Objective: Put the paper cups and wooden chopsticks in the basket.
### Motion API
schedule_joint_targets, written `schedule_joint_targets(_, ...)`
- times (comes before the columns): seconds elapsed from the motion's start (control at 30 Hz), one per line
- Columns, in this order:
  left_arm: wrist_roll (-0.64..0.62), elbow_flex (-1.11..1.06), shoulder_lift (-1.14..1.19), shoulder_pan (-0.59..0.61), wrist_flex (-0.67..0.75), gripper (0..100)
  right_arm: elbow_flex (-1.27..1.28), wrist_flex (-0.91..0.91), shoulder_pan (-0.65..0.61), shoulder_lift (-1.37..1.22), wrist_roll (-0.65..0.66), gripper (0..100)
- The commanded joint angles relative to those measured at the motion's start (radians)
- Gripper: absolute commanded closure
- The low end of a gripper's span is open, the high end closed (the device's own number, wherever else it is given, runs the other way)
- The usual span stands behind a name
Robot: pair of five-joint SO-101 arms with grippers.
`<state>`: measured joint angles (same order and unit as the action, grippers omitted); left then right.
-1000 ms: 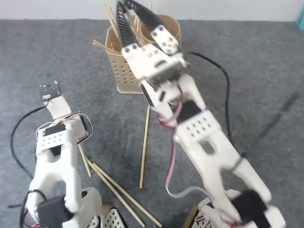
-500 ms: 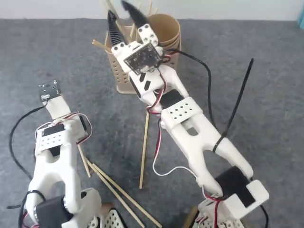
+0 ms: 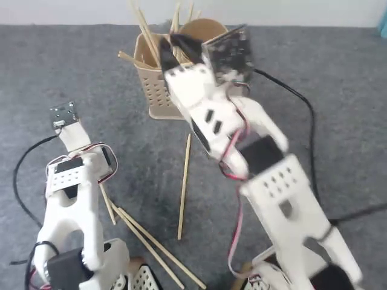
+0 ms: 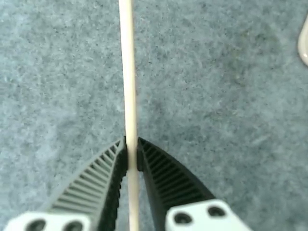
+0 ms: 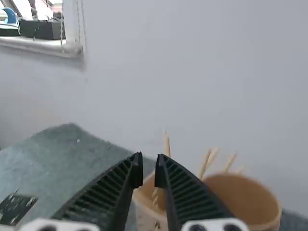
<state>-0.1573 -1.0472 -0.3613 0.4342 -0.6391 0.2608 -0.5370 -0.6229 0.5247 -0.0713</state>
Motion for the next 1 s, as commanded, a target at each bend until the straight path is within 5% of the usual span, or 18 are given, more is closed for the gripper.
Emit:
schedule_joint_targets(0.0,-0.005,0.048,0.003,0.006,-0.002,99,-0.025,-0.246,-0.004,0.093,-0.110,92.3)
schedule_joint_targets(0.2,-0.005,0.047,0.003,0.008,-0.002,99,0.008,-0.542,-0.039,0.094,-0.258,92.3)
schedule_joint_targets(0.33,-0.005,0.045,0.003,0.008,-0.002,99,0.172,-0.572,-0.088,0.094,-0.301,92.3)
schedule_joint_targets(0.63,-0.005,0.045,0.003,0.008,-0.002,99,0.595,-0.157,-0.102,0.058,-0.342,92.3)
schedule_joint_targets(0.97,-0.005,0.044,0.003,0.008,-0.002,99,0.505,0.051,-0.079,-0.404,-0.431,92.3)
